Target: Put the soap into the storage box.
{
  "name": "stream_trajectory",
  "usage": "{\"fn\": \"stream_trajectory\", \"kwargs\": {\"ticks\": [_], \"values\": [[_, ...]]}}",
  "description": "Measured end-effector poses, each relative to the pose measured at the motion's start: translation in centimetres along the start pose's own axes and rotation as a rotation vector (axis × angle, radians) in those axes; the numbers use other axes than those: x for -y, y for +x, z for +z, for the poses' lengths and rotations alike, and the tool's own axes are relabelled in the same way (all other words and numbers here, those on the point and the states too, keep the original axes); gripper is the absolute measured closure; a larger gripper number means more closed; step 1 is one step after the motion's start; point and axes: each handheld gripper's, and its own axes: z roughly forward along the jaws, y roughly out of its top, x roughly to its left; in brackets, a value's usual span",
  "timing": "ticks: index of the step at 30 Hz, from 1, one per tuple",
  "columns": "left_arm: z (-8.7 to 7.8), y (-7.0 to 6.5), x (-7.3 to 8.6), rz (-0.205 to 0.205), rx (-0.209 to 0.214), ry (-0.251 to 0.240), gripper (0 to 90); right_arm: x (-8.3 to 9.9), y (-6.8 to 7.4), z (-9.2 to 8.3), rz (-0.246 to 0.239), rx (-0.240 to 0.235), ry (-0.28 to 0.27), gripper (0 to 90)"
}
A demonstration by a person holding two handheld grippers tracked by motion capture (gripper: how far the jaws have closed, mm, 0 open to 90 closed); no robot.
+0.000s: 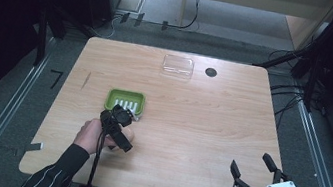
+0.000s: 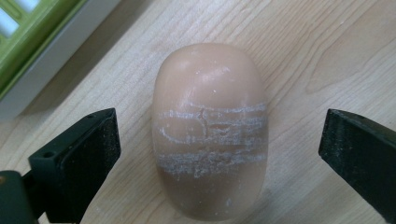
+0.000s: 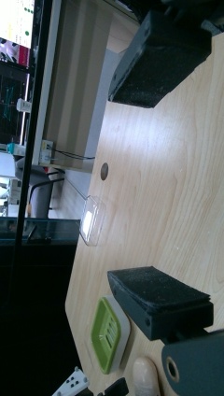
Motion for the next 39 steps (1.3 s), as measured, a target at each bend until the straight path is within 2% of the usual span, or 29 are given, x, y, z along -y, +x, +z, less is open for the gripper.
{"fn": "stream_trajectory", "kwargs": {"ticks": [6, 9, 18, 21, 27, 32, 39], "values": [[0.1, 0.3, 0.1, -0.005, 0.003, 0.001, 7.0, 0.0, 0.0, 0.0, -0.002, 0.001, -0.001, 13.3], [0.3, 0.4, 0.2, -0.001, 0.005, 0.007, 13.6, 0.0, 0.0, 0.0, -0.002, 0.0, -0.001, 13.2], [1.0, 0.6, 0.3, -0.01, -0.016, 0.007, 15.7, 0.0, 0.0, 0.0, -0.001, -0.001, 0.0, 13.2], [1.2, 0.7, 0.4, -0.013, -0.009, 0.006, 19.2, 0.0, 0.0, 0.0, -0.002, 0.001, -0.001, 13.2], [1.2, 0.6, 0.4, -0.002, -0.018, 0.006, 24.3, 0.0, 0.0, 0.0, 0.0, 0.0, 0.001, 13.3], [1.0, 0.4, 0.4, 0.007, -0.015, -0.005, 32.1, 0.0, 0.0, 0.0, 0.001, 0.0, 0.002, 13.2], [0.9, 0.4, 0.6, 0.019, -0.011, -0.011, 33.3, 0.0, 0.0, 0.0, 0.0, 0.0, 0.001, 13.2]]}}
